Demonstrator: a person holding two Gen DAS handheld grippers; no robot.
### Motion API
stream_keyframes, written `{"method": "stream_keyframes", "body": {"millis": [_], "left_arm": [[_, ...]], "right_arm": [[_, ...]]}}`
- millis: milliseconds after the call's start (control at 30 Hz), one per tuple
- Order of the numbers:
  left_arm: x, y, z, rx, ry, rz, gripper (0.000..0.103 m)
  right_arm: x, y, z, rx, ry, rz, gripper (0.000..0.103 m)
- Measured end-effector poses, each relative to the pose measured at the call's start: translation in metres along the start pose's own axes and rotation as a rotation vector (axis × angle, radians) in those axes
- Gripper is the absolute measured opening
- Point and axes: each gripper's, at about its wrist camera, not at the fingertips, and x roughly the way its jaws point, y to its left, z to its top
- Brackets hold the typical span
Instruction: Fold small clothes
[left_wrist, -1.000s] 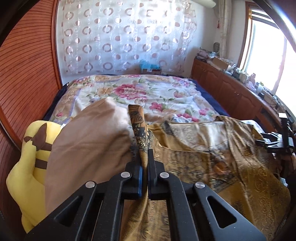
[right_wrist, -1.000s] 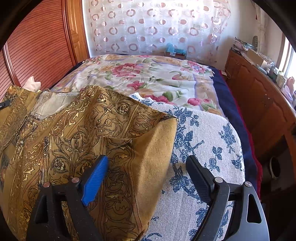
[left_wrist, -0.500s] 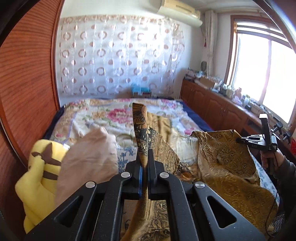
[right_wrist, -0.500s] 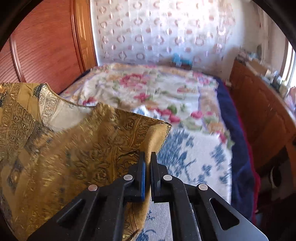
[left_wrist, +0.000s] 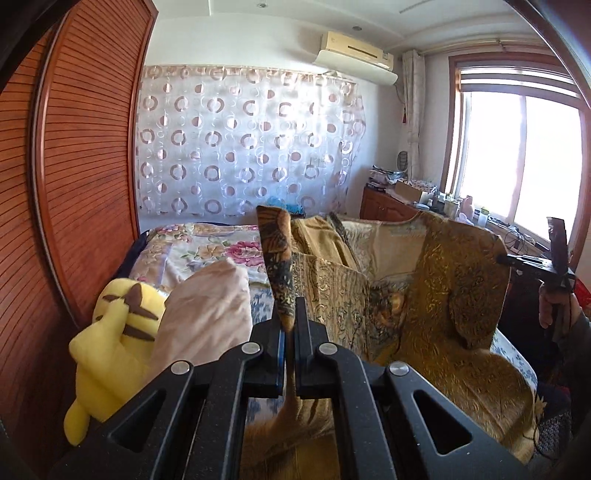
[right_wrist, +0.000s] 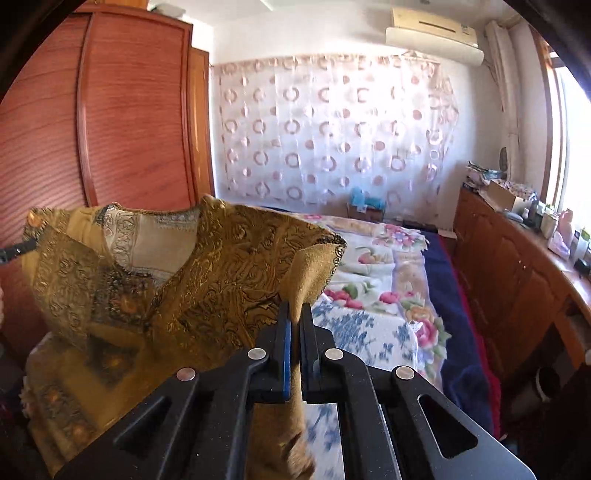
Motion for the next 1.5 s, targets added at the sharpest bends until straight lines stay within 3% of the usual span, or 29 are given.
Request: {"method": "stream_keyframes", "body": {"millis": [300,433,567,700,933,1000,1067,1167,1233,1267,1500], "left_arm": [[-0.023,0.026,-0.096,-0.116,0.131,0.021,0.004],[-0.020,0.042,-0.116,-0.177,0.166,0.047,0.004],[-0.032,0.043,-0.111,-0.173,0.146,0.062,0.004],[-0.040,0.032,-0.111,-0.107,0.156,0.060,0.004],[-0.031,0.030,-0.131,-0.022,0.222,0.078,0.006],[-0.033,0.033,-0.131,-0.010,0.210,0.094,0.019],[-0.040,0.035,-0.126,-0.007,0.184,0.085,0.020],[-0.049,0.037,-0.116,-0.007,0.136,0.074,0.048],[-0.051,0.039,-0.107,-0.002,0.116,0.068,0.065],[-0.050,0.040,-0.103,-0.001,0.113,0.065,0.080],[-0.016,0.062,-0.076,-0.006,0.087,0.119,0.080]], "right_arm": [[-0.073,0.005,-0.100,0.084,0.072,0.057,0.003],[-0.087,0.003,-0.123,0.110,0.128,0.061,0.003],[-0.105,0.002,-0.122,0.108,0.138,0.072,0.003],[-0.115,0.011,-0.118,0.068,0.166,0.070,0.003],[-0.076,0.008,-0.134,0.043,0.306,0.022,0.003],[-0.074,0.004,-0.136,0.058,0.317,0.023,0.003],[-0.075,0.000,-0.131,0.070,0.314,0.019,0.012],[-0.081,-0.002,-0.118,0.070,0.284,0.006,0.021],[-0.091,-0.005,-0.111,0.072,0.251,-0.008,0.033],[-0.094,-0.008,-0.107,0.077,0.232,-0.014,0.041],[-0.081,-0.019,-0.090,0.078,0.178,-0.053,0.045]]}}
